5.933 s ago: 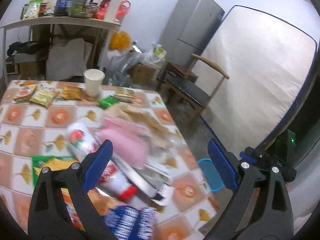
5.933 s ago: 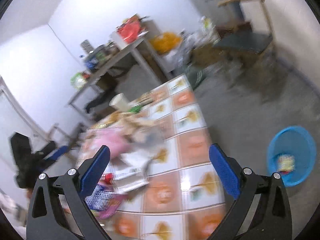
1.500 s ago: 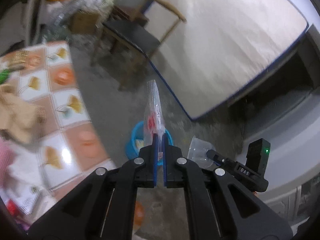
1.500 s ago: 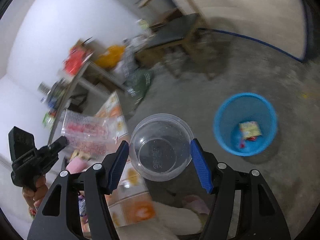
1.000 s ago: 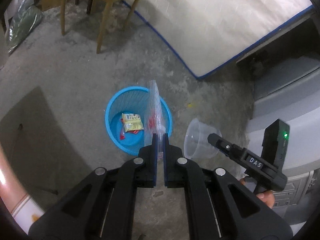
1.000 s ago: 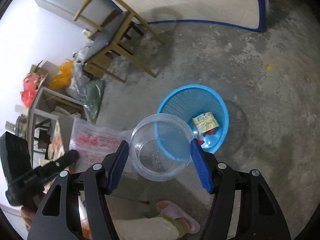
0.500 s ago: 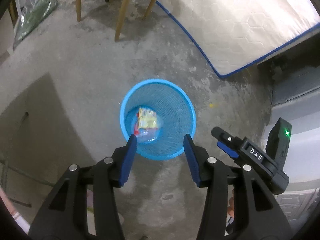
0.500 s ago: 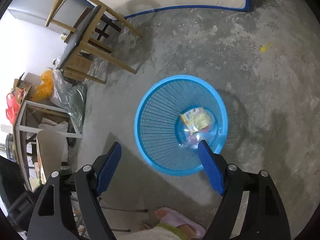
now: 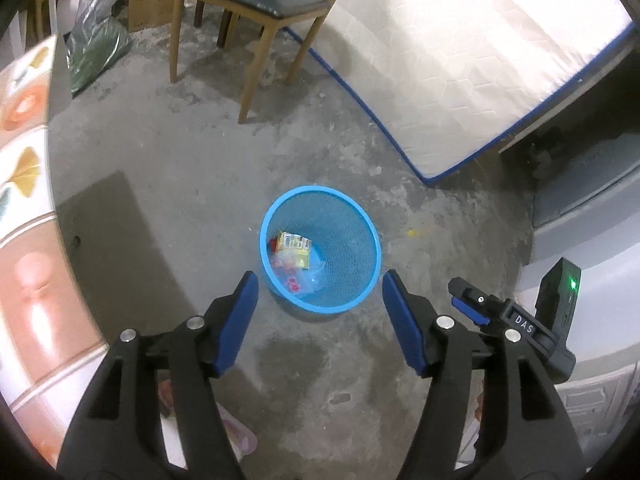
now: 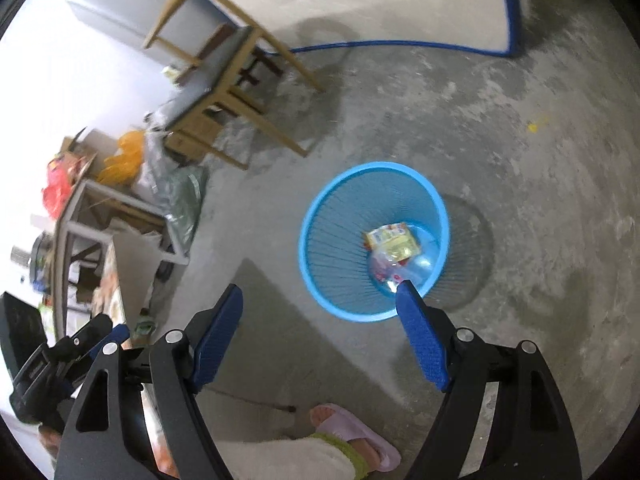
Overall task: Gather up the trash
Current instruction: 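Move both tools back to the table toward the brown paper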
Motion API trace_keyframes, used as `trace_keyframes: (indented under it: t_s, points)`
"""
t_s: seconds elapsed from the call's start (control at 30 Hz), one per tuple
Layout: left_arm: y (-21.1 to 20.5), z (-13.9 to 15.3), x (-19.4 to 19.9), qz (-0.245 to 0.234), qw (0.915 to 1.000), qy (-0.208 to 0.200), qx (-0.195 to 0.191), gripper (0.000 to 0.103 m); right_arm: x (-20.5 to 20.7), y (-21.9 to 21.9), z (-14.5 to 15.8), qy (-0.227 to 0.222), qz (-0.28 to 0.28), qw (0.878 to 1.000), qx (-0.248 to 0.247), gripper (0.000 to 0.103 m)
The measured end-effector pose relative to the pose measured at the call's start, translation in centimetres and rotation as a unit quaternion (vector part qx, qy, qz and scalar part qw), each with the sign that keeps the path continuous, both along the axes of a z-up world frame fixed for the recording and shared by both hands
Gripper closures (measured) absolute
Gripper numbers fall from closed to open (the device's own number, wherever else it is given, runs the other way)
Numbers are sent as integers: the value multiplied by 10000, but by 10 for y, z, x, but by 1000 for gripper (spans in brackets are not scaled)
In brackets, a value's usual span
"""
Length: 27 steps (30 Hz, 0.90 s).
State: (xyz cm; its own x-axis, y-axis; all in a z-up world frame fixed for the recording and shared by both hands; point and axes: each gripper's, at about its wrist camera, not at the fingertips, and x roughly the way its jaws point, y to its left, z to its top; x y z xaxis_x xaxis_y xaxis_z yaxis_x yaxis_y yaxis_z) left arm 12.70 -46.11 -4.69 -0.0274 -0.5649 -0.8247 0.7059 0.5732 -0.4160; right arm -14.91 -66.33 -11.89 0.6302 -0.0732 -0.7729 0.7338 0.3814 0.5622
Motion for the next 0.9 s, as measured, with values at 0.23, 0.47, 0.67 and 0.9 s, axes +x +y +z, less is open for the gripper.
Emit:
trace_keyframes:
  t_s: [0.23, 0.47, 0.67, 0.9]
  points:
    - [71, 61, 0, 118, 9986, -439, -272, 35, 12, 39, 36, -177, 656, 9977, 33, 26]
    - [176, 109, 16, 544, 9939, -862, -429, 32, 52, 93, 69, -586, 1430, 9879, 107, 26]
    - [269, 134, 47, 1203, 9854, -1100, -496, 29, 103, 142, 102, -867, 2121, 9734, 85, 26]
    - [345, 144, 108, 1980, 9757, -871, -356, 29, 167, 200, 130, -1193, 2890, 9497, 152, 26]
